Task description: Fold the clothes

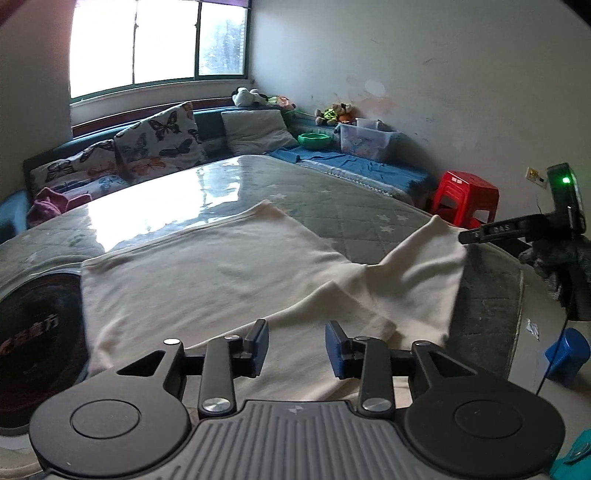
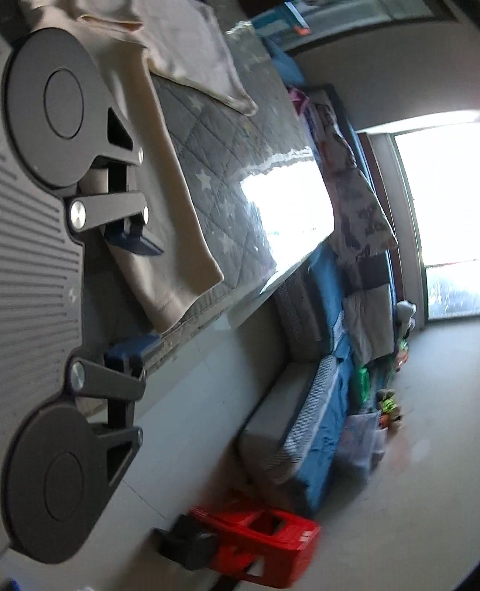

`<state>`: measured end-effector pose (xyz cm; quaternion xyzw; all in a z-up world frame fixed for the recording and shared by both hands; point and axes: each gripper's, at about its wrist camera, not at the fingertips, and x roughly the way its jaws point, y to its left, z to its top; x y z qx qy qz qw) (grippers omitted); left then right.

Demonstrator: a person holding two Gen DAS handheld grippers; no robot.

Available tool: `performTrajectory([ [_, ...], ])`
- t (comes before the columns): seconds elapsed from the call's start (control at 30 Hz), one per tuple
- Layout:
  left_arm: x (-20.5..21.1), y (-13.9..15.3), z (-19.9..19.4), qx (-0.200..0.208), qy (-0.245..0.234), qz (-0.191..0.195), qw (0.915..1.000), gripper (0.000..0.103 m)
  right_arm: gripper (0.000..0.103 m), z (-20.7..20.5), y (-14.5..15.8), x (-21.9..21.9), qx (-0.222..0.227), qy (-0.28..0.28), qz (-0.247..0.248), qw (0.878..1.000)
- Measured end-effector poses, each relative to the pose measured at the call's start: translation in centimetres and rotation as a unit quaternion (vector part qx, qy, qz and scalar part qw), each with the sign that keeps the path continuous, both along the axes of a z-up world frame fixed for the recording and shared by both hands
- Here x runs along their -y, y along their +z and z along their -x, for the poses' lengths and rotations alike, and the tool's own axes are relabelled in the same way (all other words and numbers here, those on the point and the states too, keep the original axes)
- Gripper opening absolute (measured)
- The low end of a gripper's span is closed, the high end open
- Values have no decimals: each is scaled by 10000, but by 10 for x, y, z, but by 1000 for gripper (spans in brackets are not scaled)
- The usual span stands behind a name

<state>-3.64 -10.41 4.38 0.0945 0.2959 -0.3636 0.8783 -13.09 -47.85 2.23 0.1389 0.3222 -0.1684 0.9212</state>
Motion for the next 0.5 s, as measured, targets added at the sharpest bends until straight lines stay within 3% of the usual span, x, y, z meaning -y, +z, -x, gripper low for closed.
performTrajectory([
  [0.07,5,0,1,-20,-26,-13,10000,39,30,0,-4,3,58,-106,-52,9999],
  [0.13,9,0,3,-21,-64,-17,10000,39,12,2,-5,5,103,-172,-44,9998],
  [0.17,11,0,3,-22,-92,-15,10000,40,9,4,-5,6,130,-201,-70,9997],
  [0.5,35,-12,5,-126,-288,-116,9994,43,5,13,1,8,348,-220,3,9992],
])
